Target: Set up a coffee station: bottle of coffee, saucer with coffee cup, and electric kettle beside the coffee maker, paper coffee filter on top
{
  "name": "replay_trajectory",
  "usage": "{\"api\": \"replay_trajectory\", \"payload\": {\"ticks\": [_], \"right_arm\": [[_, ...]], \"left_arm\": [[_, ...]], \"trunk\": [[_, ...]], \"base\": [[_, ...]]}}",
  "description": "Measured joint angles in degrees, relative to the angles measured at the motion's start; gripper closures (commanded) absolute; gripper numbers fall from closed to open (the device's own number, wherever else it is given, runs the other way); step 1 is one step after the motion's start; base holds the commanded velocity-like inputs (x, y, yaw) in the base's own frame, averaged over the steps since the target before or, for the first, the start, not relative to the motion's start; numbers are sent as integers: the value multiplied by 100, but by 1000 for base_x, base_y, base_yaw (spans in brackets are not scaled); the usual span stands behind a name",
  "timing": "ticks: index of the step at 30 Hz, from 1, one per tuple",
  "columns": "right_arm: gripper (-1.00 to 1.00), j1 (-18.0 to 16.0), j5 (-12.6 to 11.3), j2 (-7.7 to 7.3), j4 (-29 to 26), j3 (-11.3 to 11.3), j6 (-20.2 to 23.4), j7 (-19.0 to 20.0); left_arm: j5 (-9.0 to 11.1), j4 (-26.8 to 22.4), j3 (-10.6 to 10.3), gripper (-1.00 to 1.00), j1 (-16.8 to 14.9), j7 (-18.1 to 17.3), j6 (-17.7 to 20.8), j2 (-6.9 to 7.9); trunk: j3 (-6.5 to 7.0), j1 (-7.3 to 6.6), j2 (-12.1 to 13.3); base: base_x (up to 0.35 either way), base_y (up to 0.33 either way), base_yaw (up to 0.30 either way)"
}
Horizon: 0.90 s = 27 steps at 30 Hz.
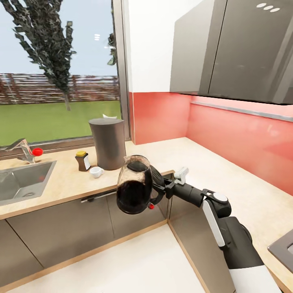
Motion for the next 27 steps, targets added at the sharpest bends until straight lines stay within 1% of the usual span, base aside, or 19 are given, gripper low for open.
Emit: {"api": "replay_trajectory", "payload": {"ticks": [12,17,18,19,20,24,25,27], "right_arm": [[100,0,-4,0,-15,-4,8,0],[100,0,12,10,23,12,-3,-36],[100,-1,39,22,27,11,-21,-226],[100,-2,40,28,27,16,-16,-315],[100,-3,42,39,31,21,-20,-536],[100,-5,70,68,39,39,-25,-1733],[100,-5,41,71,37,45,-11,-1869],[100,-7,56,75,34,48,-15,-2316]], "left_arm": [[0,1,-7,-100,0,0,0,-8],[10,5,22,-100,0,1,0,-4],[9,6,18,-100,1,0,0,-7],[11,6,16,-100,2,0,0,-7],[10,7,13,-100,2,0,0,-8],[15,9,9,-100,2,0,0,-6],[14,11,9,-100,2,0,0,-6],[13,14,9,-100,6,0,0,-8]], "trunk": [[0,-1,-1],[0,-3,-1],[0,-3,-1],[0,-3,0],[0,-3,-1],[0,-3,0],[0,-3,0],[0,-2,0]], "base": [[13,0,0],[314,113,0],[318,99,0],[313,89,0],[304,70,0],[282,26,0],[250,9,0],[218,5,0]]}}
